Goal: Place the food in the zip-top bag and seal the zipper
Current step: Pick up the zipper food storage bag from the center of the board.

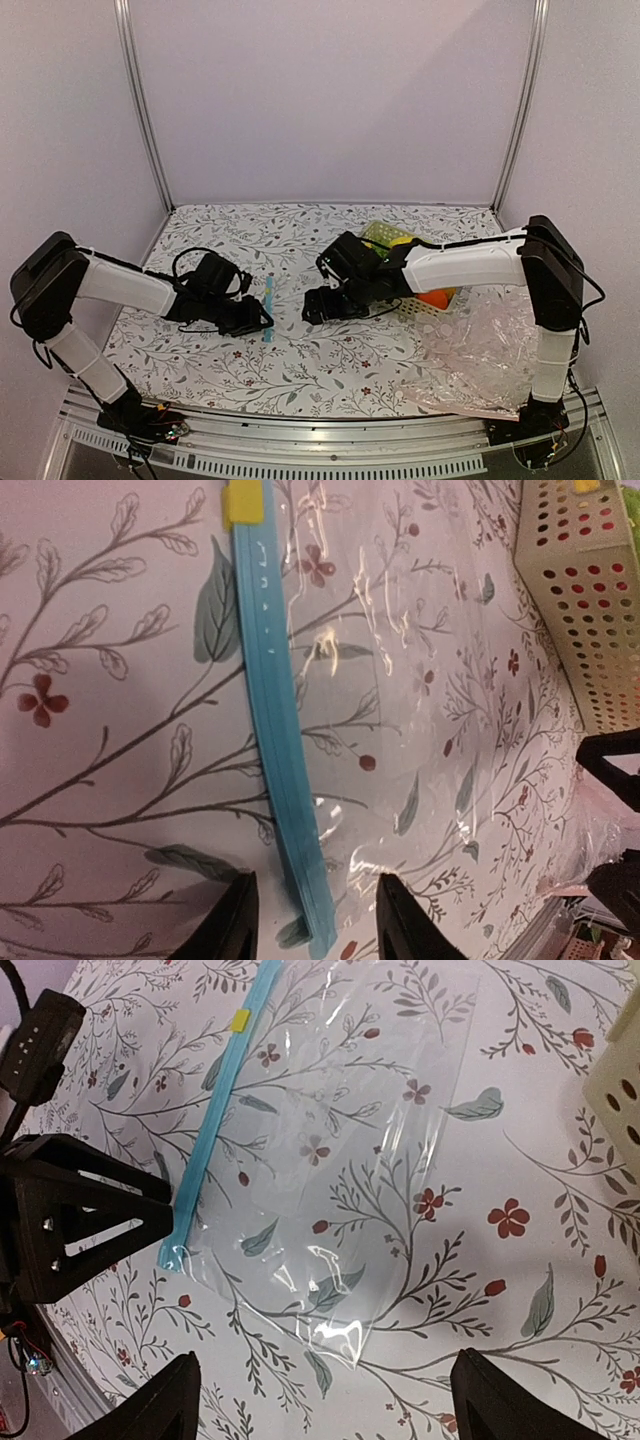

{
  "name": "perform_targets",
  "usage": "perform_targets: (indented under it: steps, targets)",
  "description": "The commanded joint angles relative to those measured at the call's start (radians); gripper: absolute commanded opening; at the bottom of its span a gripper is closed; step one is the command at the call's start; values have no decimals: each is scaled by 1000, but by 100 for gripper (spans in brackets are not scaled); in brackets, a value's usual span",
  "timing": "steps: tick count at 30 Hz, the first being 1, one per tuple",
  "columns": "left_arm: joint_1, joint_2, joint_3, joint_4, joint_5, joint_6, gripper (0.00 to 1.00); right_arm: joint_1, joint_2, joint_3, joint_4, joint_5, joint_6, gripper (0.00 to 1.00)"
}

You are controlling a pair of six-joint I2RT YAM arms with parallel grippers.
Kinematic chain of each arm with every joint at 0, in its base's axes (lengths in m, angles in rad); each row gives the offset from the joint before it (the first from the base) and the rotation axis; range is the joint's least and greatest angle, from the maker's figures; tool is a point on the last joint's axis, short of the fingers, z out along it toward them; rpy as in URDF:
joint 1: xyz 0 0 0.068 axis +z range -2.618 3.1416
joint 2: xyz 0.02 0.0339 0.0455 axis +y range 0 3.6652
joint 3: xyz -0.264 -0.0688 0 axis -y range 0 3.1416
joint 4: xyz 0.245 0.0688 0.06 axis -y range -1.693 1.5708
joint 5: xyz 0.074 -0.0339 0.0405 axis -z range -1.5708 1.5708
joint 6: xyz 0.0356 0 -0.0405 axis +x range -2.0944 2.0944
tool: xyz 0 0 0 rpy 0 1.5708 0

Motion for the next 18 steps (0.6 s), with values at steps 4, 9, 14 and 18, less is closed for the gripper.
perform_targets:
  steps: [4,9,14,18]
  targets:
    - [8,64,2,54,42,6,38,2,82,25,24,-8,70,86]
    - [8,70,-6,69,38,-2,35,1,88,9,31,14,106,85]
    - [1,96,-4,94,55,-17,32,2,116,14,87,-45,120,81]
    - [0,98,-4,83,46,-15,32,0,138,23,90,-45,130,77]
